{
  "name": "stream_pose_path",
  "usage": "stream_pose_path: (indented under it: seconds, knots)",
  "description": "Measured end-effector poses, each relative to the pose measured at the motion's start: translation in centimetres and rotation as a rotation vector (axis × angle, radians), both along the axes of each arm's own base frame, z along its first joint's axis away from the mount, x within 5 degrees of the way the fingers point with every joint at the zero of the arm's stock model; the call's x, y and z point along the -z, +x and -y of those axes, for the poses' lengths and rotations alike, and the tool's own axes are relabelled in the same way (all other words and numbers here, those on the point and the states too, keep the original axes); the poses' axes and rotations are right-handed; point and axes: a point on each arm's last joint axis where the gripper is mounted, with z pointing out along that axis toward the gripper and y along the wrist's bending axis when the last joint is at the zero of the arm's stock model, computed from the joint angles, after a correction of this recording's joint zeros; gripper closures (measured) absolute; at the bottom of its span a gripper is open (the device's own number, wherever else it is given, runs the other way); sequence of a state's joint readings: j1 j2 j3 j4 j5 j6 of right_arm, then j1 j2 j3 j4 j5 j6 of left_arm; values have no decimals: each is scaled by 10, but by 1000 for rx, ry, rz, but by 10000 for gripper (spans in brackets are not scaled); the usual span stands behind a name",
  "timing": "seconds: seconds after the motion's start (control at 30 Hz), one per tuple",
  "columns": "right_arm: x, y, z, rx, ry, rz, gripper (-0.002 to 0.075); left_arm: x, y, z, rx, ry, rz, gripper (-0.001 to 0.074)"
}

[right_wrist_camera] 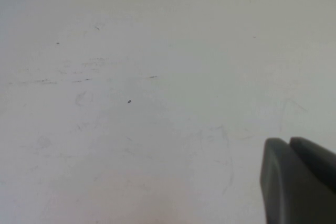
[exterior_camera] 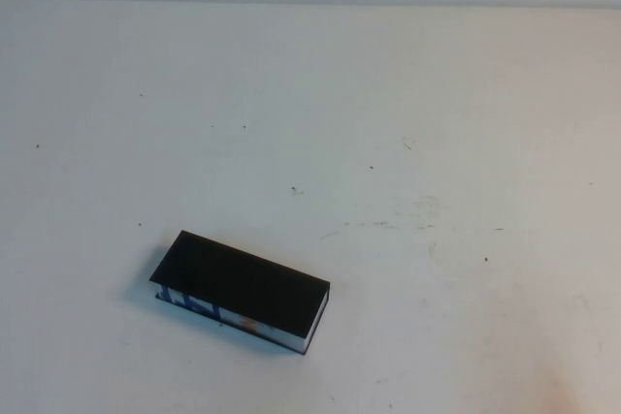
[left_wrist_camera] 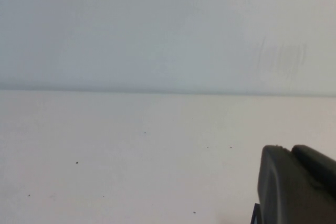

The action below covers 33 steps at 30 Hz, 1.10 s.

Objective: Return glasses to glasses case

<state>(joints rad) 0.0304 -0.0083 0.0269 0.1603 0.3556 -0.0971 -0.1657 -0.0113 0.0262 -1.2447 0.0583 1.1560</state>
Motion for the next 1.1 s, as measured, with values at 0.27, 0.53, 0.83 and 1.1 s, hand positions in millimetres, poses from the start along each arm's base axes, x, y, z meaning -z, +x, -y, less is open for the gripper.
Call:
stream_pose_path:
  seconds: [0.27,0.53,0.83,1.1]
  knots:
    - [0,0,0,0,0,0,737,0,0,0,0,-2,0,738]
    - [0,0,0,0,0,0,737,0,0,0,-2,-2,0,738]
    - [0,0,0,0,2,0,737,4,0,2,12,190,1,738]
    - [0,0,0,0,4,0,737,32,-3,-6,-37,211,-317,738]
